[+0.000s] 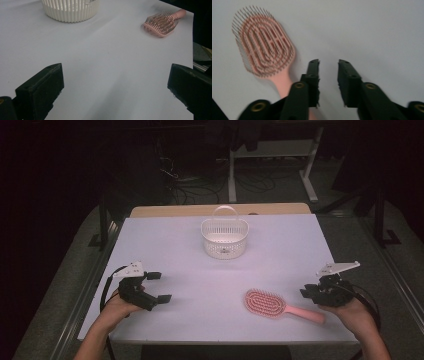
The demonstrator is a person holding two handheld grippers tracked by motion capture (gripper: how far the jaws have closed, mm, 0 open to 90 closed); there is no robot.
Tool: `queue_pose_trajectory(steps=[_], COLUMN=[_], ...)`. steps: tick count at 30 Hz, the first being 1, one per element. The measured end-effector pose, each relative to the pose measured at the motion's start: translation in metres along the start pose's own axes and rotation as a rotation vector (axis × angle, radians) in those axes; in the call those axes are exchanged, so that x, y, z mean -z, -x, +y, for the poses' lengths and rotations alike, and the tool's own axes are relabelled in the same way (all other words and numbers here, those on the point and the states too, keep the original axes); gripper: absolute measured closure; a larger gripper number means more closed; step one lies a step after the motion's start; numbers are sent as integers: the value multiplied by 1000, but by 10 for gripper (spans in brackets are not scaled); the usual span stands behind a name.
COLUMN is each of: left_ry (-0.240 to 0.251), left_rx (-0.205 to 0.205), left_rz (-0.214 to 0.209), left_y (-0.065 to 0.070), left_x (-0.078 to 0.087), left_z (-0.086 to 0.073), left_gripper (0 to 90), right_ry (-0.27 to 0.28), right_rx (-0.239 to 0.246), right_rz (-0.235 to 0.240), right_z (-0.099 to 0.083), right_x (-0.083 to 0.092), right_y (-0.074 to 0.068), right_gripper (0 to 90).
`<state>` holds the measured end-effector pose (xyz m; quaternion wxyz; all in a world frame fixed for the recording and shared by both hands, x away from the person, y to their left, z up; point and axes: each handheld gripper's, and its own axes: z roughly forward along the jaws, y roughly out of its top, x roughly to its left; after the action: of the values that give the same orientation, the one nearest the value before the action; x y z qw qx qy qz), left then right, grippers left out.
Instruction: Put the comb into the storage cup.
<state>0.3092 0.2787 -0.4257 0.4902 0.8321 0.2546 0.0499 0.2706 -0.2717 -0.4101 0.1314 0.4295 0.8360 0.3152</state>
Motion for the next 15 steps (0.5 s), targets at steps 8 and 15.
queue_pose_trajectory(steps=[8, 15], left_ry=[-1, 0], left_rx=[-2, -1], left_rz=[-1, -2], left_y=[0, 0], left_x=[0, 1], left_z=[0, 0], left_gripper=[5, 5], right_ry=[99, 163], right_rx=[26, 44], right_rz=[42, 66], right_z=[28, 48], right_x=[1, -4], right_y=[-11, -20], right_gripper=[473, 348])
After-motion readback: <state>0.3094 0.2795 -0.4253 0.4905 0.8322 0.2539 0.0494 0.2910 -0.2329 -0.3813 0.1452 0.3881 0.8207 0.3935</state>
